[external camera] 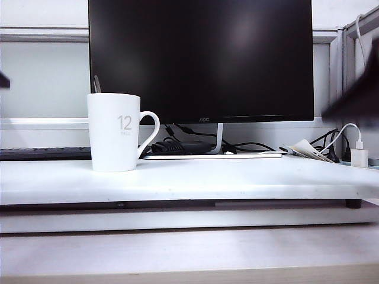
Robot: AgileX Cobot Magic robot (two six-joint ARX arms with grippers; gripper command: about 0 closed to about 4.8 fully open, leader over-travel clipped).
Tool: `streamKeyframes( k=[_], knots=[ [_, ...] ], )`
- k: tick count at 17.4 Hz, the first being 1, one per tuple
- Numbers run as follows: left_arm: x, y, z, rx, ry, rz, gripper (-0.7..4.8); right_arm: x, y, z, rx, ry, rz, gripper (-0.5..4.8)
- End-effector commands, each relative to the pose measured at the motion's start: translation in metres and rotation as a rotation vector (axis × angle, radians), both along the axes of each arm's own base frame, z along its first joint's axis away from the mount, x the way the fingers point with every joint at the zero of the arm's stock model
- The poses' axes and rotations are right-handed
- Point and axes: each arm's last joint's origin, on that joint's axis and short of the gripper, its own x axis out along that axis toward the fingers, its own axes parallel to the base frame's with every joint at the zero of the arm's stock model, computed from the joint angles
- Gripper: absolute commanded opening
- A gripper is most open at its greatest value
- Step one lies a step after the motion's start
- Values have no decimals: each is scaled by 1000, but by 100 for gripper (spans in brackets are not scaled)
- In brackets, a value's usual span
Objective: Pick up a spoon and stir the liquid in the cup.
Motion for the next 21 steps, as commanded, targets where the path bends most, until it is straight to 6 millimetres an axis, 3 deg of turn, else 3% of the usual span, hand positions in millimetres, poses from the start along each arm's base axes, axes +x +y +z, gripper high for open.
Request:
streamKeyframes(
  k=[1, 2, 3, 4, 5, 7, 15, 21],
  knots=[
    [1, 0, -10, 5, 22, 4, 326, -1, -1, -11, 47, 46, -17, 236],
    [1, 0, -13, 8, 33, 0, 136, -2, -1, -15, 46, 57, -19, 145],
    [1, 0, -16, 11, 38, 0, 9, -2, -1, -17, 43, 62, -20, 91],
    [0, 0, -17, 15, 52, 0, -4, -2, -1, -18, 42, 66, -20, 15],
    [0, 0, -18, 19, 61, 0, -4, -2, -1, -18, 43, 67, -19, 9],
    [0, 0, -19, 23, 73, 0, -4, -2, -1, -18, 41, 66, -19, 31],
    [0, 0, -19, 23, 73, 0, -4, -2, -1, -18, 40, 67, -19, 31],
    [-4, 9, -14, 1, 12, 63, -4, -14, -10, -6, 119, -73, -25, 31]
  ],
)
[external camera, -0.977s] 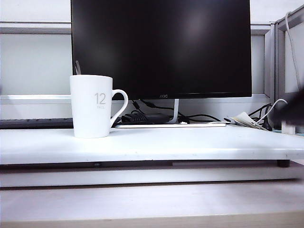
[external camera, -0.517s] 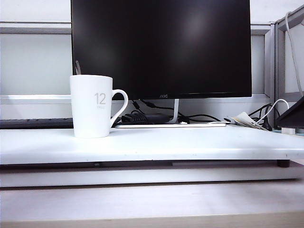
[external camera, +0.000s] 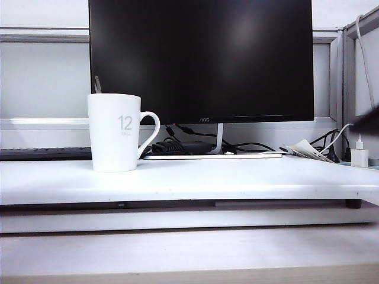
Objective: Pick up a spoon and stir the liquid in the cup.
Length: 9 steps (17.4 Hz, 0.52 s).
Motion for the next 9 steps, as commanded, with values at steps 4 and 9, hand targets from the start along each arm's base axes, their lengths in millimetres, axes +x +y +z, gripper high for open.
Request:
streamKeyframes(
  k=[4, 9],
  knots=[
    [-4, 22, 8, -26, -134, 206, -4, -6, -16, 16, 82, -170, -102, 31],
    [-2, 32, -13, -9, -67, 319, -3, -5, -36, 21, 90, -248, -298, 31]
  ],
)
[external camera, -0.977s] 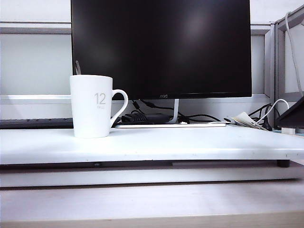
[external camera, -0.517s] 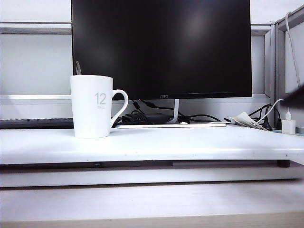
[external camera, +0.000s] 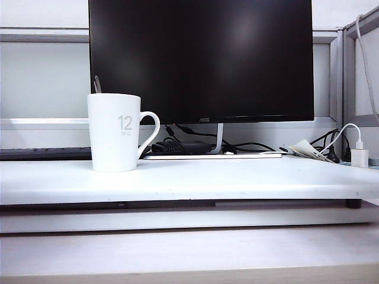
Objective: Pick up a spoon and stir the liquid in the cup.
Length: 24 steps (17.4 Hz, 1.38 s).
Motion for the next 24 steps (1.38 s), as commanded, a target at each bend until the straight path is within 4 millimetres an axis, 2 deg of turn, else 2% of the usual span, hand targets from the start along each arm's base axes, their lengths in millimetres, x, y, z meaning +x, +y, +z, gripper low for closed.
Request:
streamKeyframes(
  k=[1, 8, 24],
  knots=[
    [0, 1, -12, 1, 78, 7, -3, 0, -6, 3, 8, -37, -67, 31],
    [0, 1, -11, 1, 66, 7, -3, 3, -9, -18, -20, 103, -97, 31],
    [0, 1, -11, 1, 66, 5, -3, 3, -13, -17, -17, 102, -136, 31]
  ],
)
